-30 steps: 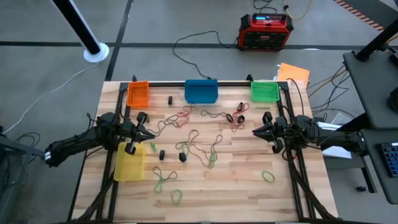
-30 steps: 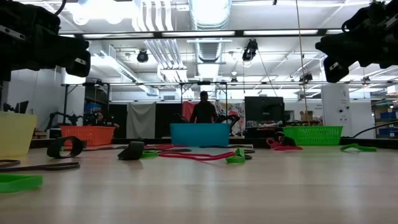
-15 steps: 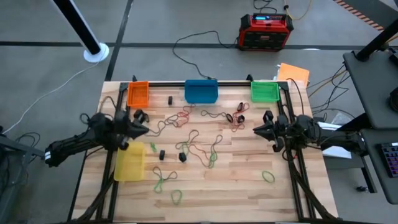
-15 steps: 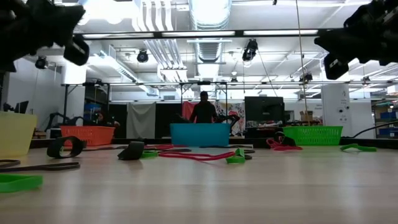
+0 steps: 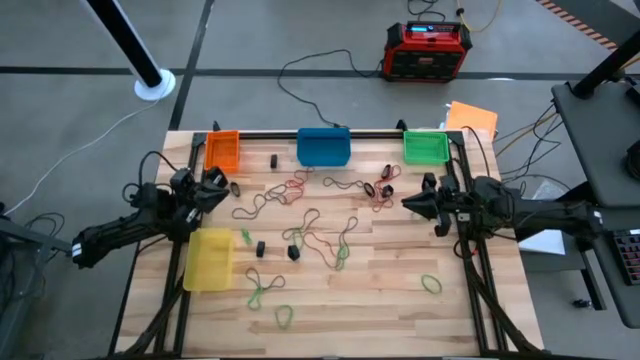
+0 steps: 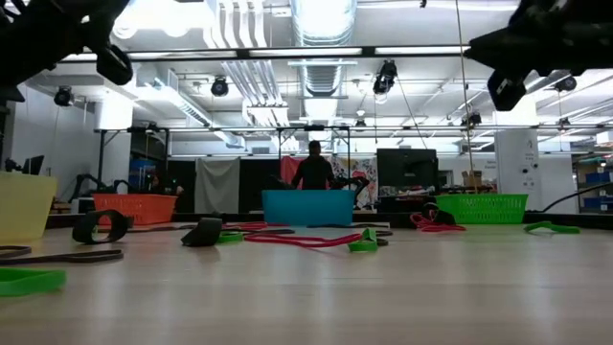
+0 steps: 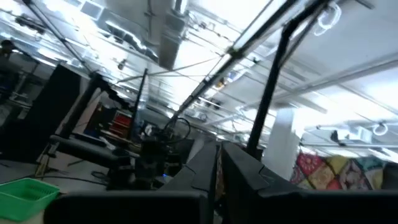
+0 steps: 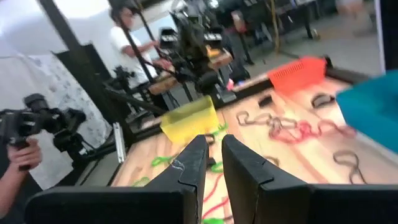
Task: Sort rubber bands into baskets
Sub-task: Put the black rubber band into the blue bin
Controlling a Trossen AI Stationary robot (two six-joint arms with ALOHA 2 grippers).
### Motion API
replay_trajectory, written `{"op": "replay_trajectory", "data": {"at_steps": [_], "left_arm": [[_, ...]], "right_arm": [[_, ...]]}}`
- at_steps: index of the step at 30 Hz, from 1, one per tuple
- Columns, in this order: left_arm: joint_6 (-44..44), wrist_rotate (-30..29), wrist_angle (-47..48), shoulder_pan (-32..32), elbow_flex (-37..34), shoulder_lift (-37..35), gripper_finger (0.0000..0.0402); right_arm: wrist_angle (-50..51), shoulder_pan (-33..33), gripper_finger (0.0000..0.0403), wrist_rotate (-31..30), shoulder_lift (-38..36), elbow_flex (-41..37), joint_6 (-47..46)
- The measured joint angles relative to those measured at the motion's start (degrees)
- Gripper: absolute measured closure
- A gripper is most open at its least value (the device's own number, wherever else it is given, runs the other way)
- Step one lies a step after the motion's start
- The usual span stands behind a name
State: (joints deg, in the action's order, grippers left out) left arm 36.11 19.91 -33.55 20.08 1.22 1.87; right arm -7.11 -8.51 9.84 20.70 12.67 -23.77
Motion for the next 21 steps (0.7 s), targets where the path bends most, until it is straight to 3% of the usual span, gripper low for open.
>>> {"op": "replay_trajectory", "data": {"at_steps": [4, 12, 21], "left_arm": [[-0.85, 1.41, -0.02, -0.04, 0.0, 0.74, 0.0393], [-1.06, 1.04, 0.08, -0.17, 0.0, 5.53, 0.0393], [-4.03, 0.89, 0.33, -0.17, -0.01, 16.24, 0.0393]], "right_arm": [[5.59, 0.02, 0.036, -1.23, 7.09, 4.9, -2.04], [25.32, 0.0, 0.036, -11.85, 21.18, 19.57, -2.45], [33.4, -0.02, 0.036, -13.05, 33.67, 32.25, 4.84]]}}
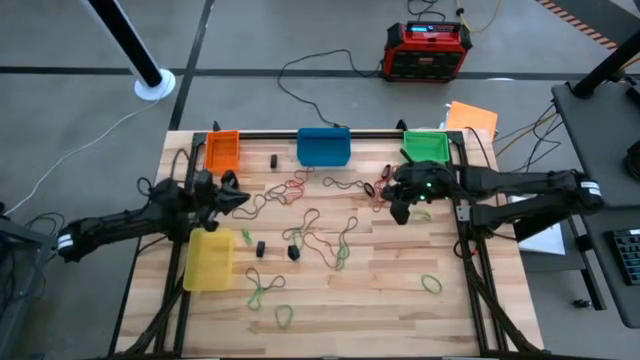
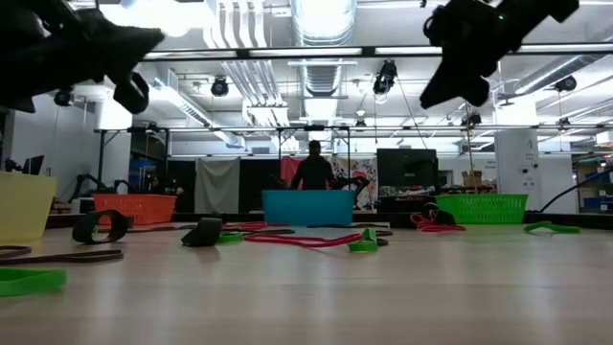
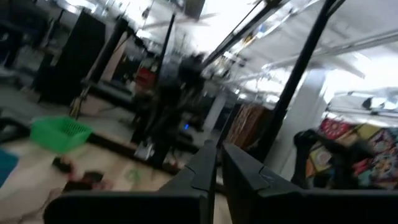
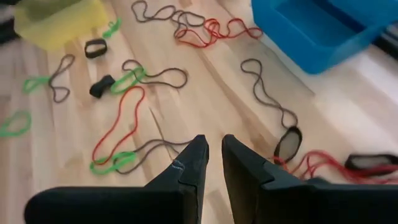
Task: Sort rubber bands into baskets
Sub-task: Put the black rubber band into the blue bin
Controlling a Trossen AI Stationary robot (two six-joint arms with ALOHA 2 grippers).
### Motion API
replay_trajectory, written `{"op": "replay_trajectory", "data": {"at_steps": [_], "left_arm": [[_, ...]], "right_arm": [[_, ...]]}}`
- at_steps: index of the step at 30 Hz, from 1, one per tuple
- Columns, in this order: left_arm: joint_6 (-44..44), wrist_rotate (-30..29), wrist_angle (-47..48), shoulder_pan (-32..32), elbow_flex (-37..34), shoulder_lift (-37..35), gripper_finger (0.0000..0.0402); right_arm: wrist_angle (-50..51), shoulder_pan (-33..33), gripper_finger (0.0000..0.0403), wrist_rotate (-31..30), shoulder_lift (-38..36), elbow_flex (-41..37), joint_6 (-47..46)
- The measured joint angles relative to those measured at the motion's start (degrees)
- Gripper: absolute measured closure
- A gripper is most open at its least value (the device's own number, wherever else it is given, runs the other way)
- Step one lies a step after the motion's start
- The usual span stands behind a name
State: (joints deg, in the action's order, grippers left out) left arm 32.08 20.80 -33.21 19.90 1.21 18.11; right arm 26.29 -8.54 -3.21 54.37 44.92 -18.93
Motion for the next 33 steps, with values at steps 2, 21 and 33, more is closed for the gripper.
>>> {"op": "replay_trajectory", "data": {"at_steps": [2, 21, 33], "left_arm": [[-1.36, -0.69, 0.9, 0.02, 0.0, 2.6, 0.0393], [-31.82, -9.42, 23.82, 0.02, 14.49, 21.35, 0.0393], [-37.6, -9.99, 22.37, 0.09, 19.36, 30.53, 0.0393]], "right_arm": [[0.14, 0.0, 0.036, 0.02, 2.19, 1.49, 3.2], [1.24, -0.03, 0.036, 0.1, 21.46, 14.39, 15.76], [18.05, -7.32, 0.0284, -5.98, 34.86, 19.65, 13.2]]}}
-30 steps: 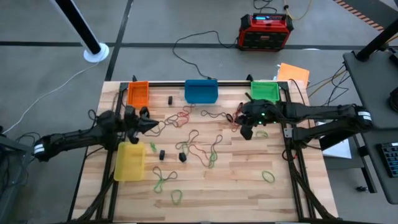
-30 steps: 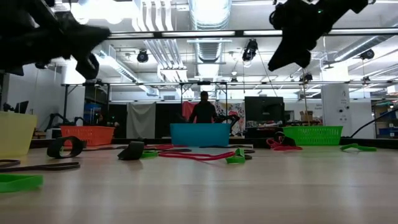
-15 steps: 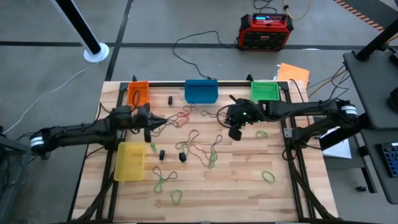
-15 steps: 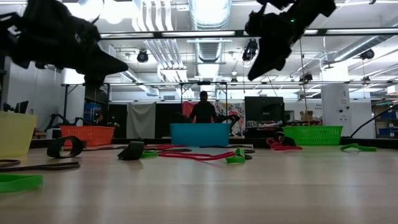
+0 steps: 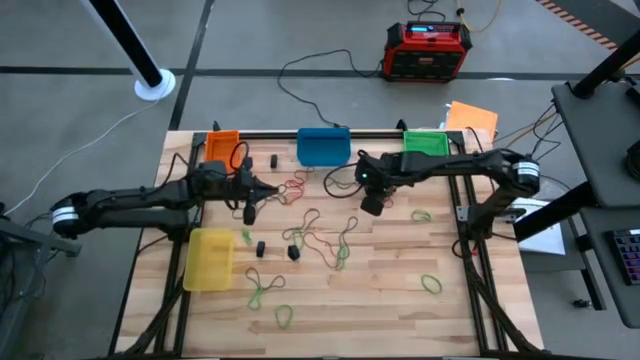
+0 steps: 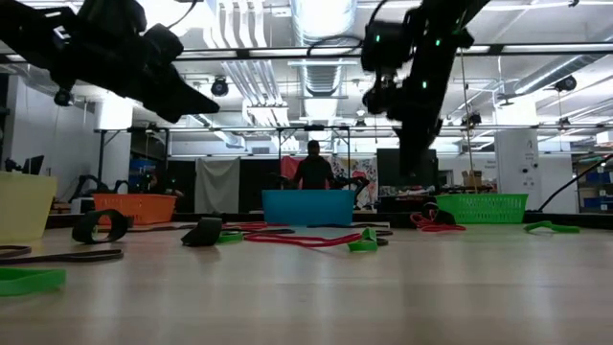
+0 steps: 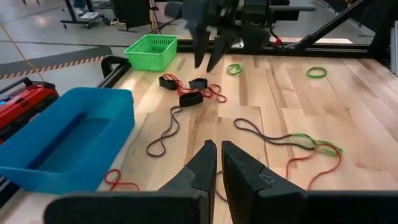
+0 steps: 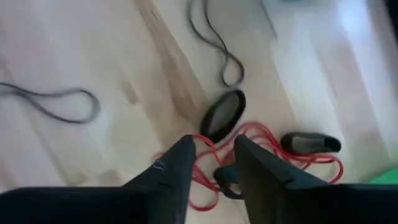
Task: Sort rubber bands into baskets
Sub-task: Put the black rubber band into the blue bin
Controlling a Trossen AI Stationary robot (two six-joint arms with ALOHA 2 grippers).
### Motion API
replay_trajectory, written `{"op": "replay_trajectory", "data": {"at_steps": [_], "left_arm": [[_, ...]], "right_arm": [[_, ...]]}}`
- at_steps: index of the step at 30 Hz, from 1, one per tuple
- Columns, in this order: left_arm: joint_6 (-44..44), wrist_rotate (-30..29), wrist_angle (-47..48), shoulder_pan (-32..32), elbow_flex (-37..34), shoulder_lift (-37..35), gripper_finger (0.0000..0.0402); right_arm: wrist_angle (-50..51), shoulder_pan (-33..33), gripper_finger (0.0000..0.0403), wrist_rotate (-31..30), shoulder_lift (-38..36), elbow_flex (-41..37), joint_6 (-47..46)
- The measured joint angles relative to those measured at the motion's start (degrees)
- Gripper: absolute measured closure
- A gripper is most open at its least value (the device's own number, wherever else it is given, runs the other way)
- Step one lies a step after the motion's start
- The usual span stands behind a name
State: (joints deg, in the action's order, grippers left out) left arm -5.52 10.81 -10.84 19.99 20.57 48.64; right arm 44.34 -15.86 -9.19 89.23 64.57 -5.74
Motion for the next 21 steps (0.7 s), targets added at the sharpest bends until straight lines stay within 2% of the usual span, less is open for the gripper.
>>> {"op": "replay_trajectory", "data": {"at_steps": [5, 10, 16, 21], "left_arm": [[-1.45, -1.47, -0.22, 0.0, 1.73, 2.68, 0.0393], [-1.79, -1.44, -0.27, 0.0, 2.73, 4.65, 0.0393], [-1.92, -1.45, -0.76, 0.0, 2.69, 6.35, 0.0393], [-2.14, -1.44, -0.73, 0.0, 2.88, 7.62, 0.0393]], "right_arm": [[-0.86, -1.78, 0.023, 0.0, 5.08, -0.37, 5.64], [-3.55, -3.26, 0.0194, 0.17, 7.81, -0.71, 8.33], [-7.92, -6.25, 0.0174, 3.65, 9.02, -1.85, 7.17], [-9.63, -8.75, 0.0175, 3.74, 10.37, -2.6, 6.01]]}}
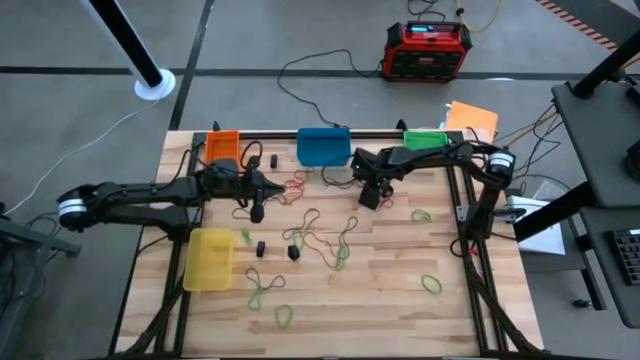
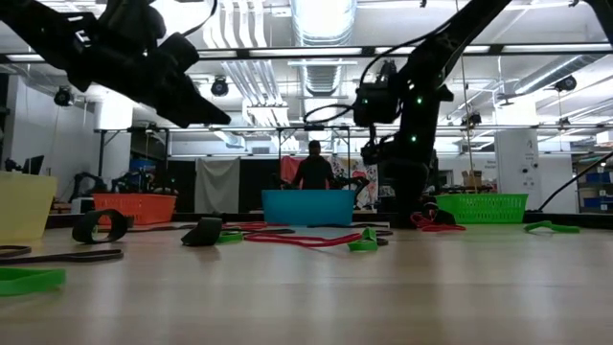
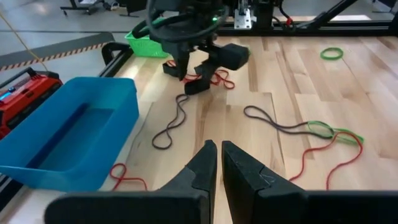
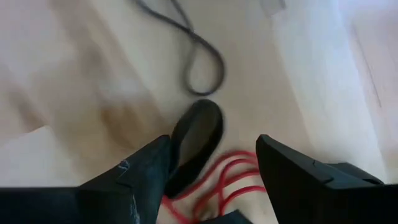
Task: Sort rubber bands into baskets
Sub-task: Put the black rubber band into the blue bin
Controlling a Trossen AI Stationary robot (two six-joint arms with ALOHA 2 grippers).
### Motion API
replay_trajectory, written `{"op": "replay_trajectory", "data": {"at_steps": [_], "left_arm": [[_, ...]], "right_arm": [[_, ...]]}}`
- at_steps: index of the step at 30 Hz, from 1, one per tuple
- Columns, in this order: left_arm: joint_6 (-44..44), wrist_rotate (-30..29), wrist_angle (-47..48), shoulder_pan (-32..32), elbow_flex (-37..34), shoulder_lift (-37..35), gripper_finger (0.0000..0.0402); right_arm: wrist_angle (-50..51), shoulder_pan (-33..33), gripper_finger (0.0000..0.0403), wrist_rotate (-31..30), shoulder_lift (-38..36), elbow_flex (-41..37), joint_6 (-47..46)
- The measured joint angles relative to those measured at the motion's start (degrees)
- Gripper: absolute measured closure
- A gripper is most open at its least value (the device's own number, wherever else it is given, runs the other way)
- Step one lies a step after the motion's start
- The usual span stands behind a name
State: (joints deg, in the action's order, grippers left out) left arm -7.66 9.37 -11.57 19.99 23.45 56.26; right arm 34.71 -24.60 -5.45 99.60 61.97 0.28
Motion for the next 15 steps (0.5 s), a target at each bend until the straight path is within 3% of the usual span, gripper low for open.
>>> {"op": "replay_trajectory", "data": {"at_steps": [7, 15], "left_arm": [[0.1, 0.02, -2.48, 0.0, 0.1, 1.6, 0.0393], [1.36, 0.05, -3.63, 0.0, 0.08, 2.75, 0.0393]], "right_arm": [[-1.09, -0.44, 0.0221, 2.19, 0.6, -0.23, 1.75], [-0.96, -0.41, 0.0365, 2.73, 0.34, -0.23, 1.64]]}}
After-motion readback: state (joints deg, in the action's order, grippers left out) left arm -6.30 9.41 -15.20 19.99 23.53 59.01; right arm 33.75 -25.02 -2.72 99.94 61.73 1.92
